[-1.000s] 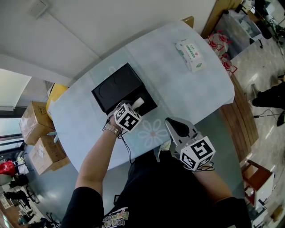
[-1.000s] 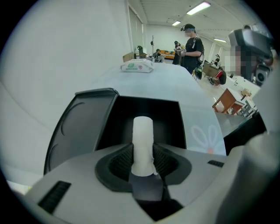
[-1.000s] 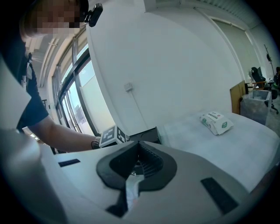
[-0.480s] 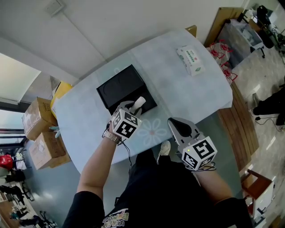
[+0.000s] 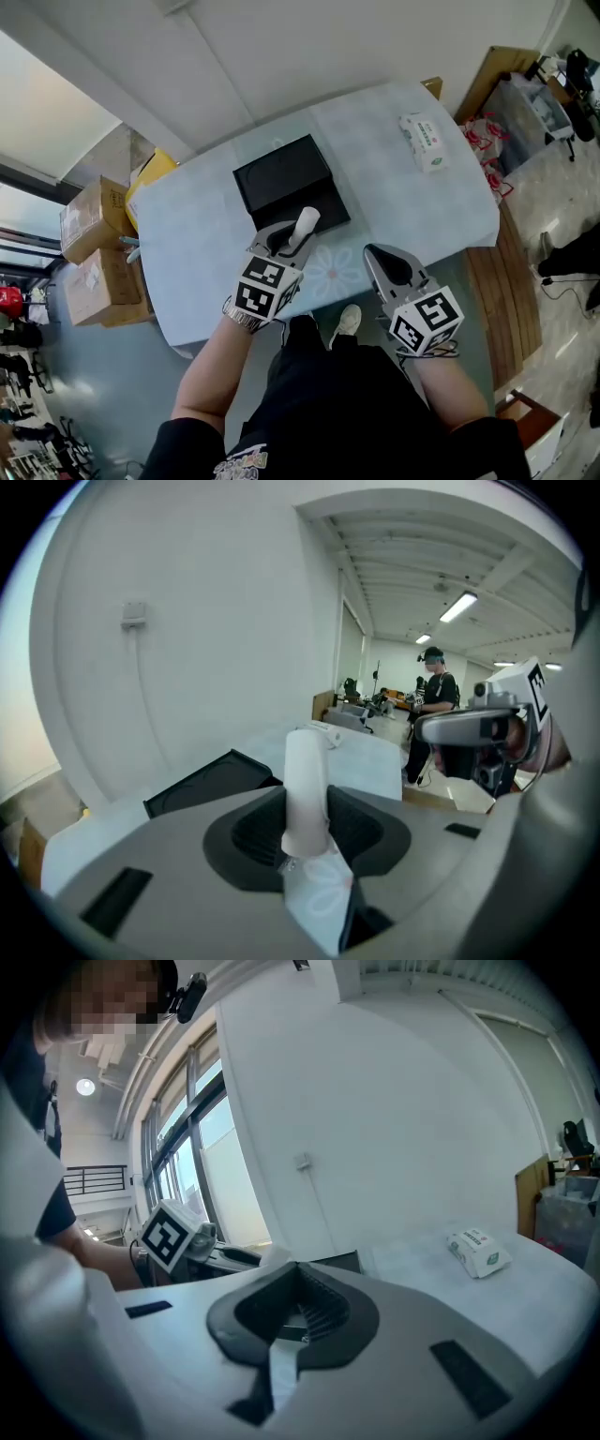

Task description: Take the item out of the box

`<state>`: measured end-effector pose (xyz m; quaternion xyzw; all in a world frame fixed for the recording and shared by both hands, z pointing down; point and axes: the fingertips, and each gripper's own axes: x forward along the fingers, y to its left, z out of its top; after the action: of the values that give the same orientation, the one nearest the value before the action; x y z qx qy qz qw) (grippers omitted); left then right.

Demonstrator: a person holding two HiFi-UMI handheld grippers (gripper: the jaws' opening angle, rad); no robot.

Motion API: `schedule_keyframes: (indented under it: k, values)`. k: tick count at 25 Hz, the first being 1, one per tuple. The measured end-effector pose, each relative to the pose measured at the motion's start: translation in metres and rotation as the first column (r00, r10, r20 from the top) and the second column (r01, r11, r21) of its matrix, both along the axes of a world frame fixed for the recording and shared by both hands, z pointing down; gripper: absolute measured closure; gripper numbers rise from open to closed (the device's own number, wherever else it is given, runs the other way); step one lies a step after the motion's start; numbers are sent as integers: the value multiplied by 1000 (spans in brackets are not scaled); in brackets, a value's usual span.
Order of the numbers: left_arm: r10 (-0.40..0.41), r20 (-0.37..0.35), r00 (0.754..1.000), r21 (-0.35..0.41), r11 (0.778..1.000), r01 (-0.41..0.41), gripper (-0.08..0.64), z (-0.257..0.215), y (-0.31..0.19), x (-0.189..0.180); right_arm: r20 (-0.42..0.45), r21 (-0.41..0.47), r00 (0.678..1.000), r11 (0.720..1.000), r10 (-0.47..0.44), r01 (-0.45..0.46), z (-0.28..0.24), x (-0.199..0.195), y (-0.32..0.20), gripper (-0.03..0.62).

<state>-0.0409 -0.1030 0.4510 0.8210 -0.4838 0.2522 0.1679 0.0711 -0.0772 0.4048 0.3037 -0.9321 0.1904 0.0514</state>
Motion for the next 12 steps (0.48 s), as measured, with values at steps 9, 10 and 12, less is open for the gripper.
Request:
schedule_keyframes:
  k: [9, 10, 12]
  values:
    - [-77, -110, 991, 120, 989, 90, 423, -61, 60, -26, 3, 37, 998, 997, -66, 65, -18, -43, 14, 583]
    - [-83, -125, 989, 130, 987, 100, 423, -66, 66, -29, 0, 42, 998, 997, -69, 69, -20, -48, 16, 583]
    - [-94, -155, 983, 150, 982, 118, 423, -73, 78, -37, -7, 52, 997, 996, -72, 72, -24, -58, 23, 583]
